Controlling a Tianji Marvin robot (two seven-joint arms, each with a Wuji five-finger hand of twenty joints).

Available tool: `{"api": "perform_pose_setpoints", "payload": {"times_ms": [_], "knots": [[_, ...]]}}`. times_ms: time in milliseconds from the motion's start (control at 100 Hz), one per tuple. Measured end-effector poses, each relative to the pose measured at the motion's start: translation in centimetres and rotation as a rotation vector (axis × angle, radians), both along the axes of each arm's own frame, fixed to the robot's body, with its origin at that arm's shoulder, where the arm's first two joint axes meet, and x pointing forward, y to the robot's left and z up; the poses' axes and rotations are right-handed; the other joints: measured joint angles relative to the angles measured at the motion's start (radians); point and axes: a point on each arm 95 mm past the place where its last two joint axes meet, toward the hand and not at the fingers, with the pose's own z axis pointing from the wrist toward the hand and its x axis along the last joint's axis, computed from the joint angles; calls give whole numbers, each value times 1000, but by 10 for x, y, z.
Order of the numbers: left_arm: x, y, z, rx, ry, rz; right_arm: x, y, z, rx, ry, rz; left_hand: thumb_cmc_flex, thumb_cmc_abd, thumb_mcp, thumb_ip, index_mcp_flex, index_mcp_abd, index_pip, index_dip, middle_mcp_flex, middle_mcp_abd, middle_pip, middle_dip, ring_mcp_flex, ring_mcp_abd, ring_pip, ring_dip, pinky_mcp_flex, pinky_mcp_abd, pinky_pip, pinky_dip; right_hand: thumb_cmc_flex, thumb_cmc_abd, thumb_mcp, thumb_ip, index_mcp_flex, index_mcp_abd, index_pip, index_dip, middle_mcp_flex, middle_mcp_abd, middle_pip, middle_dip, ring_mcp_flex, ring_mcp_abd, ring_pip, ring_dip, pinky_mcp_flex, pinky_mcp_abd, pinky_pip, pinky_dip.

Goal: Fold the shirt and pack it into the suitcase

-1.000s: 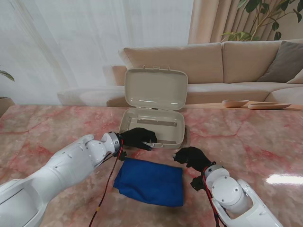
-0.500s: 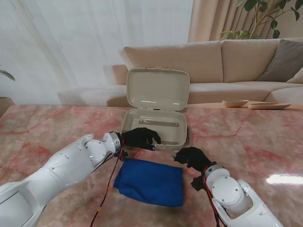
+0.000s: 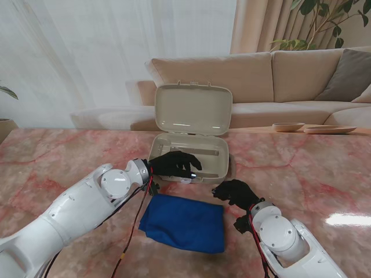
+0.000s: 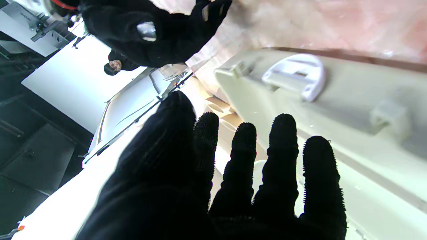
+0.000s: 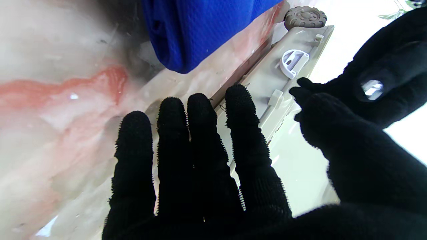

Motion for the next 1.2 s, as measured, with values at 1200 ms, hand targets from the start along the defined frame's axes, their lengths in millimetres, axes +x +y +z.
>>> {"api": "perform_pose_setpoints", "payload": {"times_ms": [1200], "knots": [[-135, 44, 13, 169, -111, 235, -41, 40, 20, -265, -249, 128, -3, 114, -206, 42, -1, 133, -272, -32, -89, 66, -100, -34, -111, 51, -127, -102, -74, -9, -143, -165, 0, -331, 10, -46, -152, 64, -163, -11, -202, 23, -12, -12, -85, 11, -12, 0, -61, -5, -54, -13]]}}
